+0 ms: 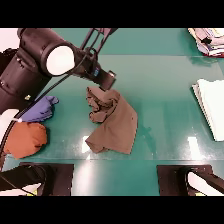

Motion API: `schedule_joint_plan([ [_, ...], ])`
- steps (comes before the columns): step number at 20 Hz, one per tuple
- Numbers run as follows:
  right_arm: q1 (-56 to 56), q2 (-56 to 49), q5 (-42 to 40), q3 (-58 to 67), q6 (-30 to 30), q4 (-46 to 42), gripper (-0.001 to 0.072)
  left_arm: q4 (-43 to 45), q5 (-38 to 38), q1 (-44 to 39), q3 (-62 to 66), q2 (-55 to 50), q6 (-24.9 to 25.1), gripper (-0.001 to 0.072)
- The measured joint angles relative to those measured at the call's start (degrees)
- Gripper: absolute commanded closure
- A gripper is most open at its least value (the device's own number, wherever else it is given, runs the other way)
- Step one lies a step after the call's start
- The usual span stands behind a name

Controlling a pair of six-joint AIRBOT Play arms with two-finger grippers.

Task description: Fold the shirts.

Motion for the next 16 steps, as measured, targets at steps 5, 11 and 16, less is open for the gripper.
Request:
schedule_joint_plan([
  [5,0.0,0.0,1.2,0.1,0.0,0.0,0.0697,-1.2,-1.2,10.5,-8.8,-1.0,-1.5,0.0060],
  [11,0.0,0.0,1.5,0.1,0.0,0.0,0.0697,-18.2,13.4,23.6,-26.7,-2.2,-3.0,0.0060],
  [16,0.0,0.0,1.6,0.0,0.0,0.0,0.0697,-30.5,22.2,28.3,-31.3,-7.3,-2.5,0.0061],
])
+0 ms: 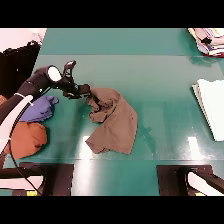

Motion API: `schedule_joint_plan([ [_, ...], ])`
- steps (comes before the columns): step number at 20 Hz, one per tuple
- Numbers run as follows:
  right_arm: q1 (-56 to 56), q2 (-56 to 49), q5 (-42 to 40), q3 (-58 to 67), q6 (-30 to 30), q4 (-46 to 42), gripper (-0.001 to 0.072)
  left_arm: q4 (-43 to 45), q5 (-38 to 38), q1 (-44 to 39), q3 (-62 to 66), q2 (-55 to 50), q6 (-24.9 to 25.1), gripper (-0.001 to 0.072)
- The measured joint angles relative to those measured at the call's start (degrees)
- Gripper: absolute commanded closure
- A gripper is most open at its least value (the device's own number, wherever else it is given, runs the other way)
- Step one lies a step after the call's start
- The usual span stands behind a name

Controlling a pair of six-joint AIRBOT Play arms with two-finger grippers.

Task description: Fold the shirts.

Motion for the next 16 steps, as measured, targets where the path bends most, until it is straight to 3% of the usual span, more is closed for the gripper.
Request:
schedule_joint_plan([
  [3,0.0,0.0,0.1,0.0,0.0,0.0,0.0697,-3.7,3.5,0.8,-0.7,-3.0,0.8,0.0063],
  [5,0.0,-0.2,0.5,0.0,0.0,0.0,0.0697,-5.1,5.5,0.9,-0.9,-4.1,1.0,0.0391],
  [8,0.0,-1.6,3.2,0.0,0.4,0.0,0.0697,-6.1,8.0,1.1,-1.0,-4.8,1.3,0.0671],
  [13,0.0,-5.0,9.2,-3.6,2.1,-0.2,0.0697,-5.9,8.7,1.7,-0.4,-4.5,2.4,0.0682],
  [16,0.7,-5.0,10.3,-14.2,3.5,-1.9,0.0693,-2.2,6.8,2.3,2.3,-2.8,3.0,0.0682],
])
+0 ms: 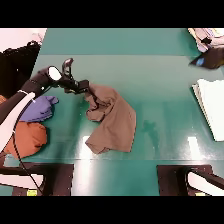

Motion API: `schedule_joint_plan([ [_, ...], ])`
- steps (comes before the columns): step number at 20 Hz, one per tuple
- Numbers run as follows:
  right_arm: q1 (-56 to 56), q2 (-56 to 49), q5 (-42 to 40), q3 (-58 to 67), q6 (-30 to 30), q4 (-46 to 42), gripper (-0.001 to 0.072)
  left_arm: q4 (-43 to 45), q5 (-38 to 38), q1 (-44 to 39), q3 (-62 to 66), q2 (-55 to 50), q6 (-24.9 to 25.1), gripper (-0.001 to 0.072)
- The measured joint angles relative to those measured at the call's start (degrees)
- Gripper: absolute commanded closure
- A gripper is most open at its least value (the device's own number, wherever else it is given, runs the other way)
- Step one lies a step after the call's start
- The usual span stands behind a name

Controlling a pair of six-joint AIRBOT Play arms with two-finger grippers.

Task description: Fold the shirts.

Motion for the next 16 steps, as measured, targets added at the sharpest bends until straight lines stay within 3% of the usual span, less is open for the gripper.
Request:
schedule_joint_plan([
  [1,0.6,0.5,-0.5,-5.0,0.3,-0.6,0.0567,1.4,-0.7,0.1,1.2,0.8,0.6,0.0681],
  [2,1.5,1.2,-2.2,-10.9,0.5,-0.8,0.0324,2.5,-1.3,0.2,2.4,1.5,1.2,0.0681],
  [3,2.6,1.7,-4.0,-16.7,0.6,-0.7,0.0265,3.3,-1.7,0.2,3.5,2.1,1.7,0.0681],
  [7,9.7,1.0,-13.6,-38.9,0.8,5.0,0.0268,4.8,-2.9,0.3,5.8,3.3,2.8,0.0681],
  [10,17.3,-2.8,-20.8,-48.1,-1.4,11.5,0.0285,5.2,-3.7,0.3,6.3,3.5,3.1,0.0681],
  [13,23.6,-7.4,-25.9,-50.4,-3.1,16.2,0.0435,5.3,-4.9,0.3,6.5,3.6,3.6,0.0681],
  [16,27.1,-11.1,-28.2,-48.7,-4.6,18.2,0.0695,5.4,-6.1,0.3,6.6,3.8,4.0,0.0681],
])
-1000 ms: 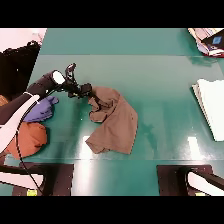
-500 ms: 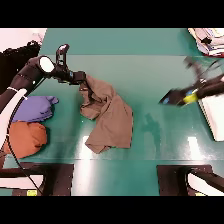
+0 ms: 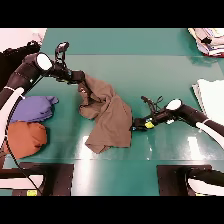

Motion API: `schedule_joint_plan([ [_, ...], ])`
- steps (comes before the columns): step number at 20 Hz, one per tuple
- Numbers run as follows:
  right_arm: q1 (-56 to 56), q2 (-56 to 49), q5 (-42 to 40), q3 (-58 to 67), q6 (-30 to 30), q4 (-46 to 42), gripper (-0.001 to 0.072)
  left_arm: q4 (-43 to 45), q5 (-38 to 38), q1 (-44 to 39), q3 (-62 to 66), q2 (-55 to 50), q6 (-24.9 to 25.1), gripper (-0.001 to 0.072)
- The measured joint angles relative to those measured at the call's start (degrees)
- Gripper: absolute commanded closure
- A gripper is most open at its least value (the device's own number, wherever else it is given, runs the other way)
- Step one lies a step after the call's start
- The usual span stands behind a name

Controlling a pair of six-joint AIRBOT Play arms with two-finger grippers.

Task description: Fold the shirts.

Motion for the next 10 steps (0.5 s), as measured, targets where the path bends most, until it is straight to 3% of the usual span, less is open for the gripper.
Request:
schedule_joint_plan([
  [5,0.3,-1.5,-1.6,5.9,-0.9,-3.1,0.0699,1.0,-0.6,0.0,0.0,2.7,0.3,0.0682],
  [10,-6.1,5.4,0.4,15.7,1.0,-12.3,0.0699,6.2,-0.4,0.0,1.1,13.0,0.5,0.0681],
])
